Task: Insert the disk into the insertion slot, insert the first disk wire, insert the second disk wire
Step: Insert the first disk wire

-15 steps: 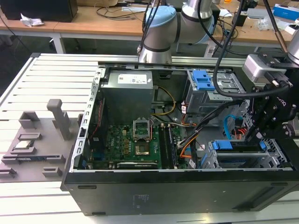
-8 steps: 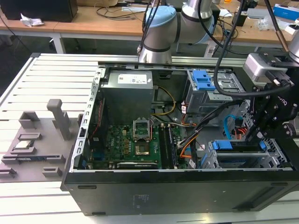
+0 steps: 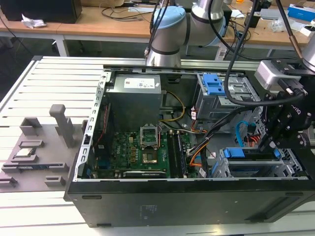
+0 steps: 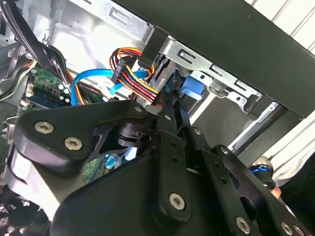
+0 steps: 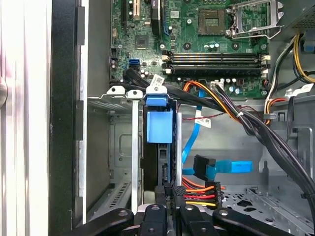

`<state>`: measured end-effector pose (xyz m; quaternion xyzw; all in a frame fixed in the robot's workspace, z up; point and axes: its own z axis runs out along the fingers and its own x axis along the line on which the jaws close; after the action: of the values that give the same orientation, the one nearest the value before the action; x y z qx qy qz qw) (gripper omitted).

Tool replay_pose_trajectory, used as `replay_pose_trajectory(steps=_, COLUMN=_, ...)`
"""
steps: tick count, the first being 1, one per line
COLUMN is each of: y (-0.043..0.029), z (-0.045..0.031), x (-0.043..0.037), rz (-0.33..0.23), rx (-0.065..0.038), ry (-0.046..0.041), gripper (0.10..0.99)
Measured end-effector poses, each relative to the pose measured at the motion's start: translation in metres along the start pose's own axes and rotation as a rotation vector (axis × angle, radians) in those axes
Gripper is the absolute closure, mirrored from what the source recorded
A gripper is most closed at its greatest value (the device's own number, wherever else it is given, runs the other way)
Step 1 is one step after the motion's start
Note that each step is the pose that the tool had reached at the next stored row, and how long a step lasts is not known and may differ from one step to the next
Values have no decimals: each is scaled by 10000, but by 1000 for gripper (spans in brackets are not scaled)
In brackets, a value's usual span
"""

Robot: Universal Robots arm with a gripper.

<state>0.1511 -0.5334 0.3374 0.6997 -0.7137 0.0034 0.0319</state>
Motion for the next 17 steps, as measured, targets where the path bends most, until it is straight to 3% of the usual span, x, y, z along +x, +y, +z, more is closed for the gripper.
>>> replay_pose_trajectory(steps=8, y=0, z=23, x=0, rz=1, rx=0, ry=12, gripper=906)
replay_pose_trajectory(steps=9, y=0, z=20, x=-1, rz=1, rx=0, ry=21, gripper=839)
replay_pose_trajectory(steps=10, y=0, z=20, x=0, rz=2, rx=0, ry=23, gripper=839)
replay_pose_trajectory(steps=17, y=11, z=-260, x=-24, rz=1, rx=1, ry=25, gripper=859)
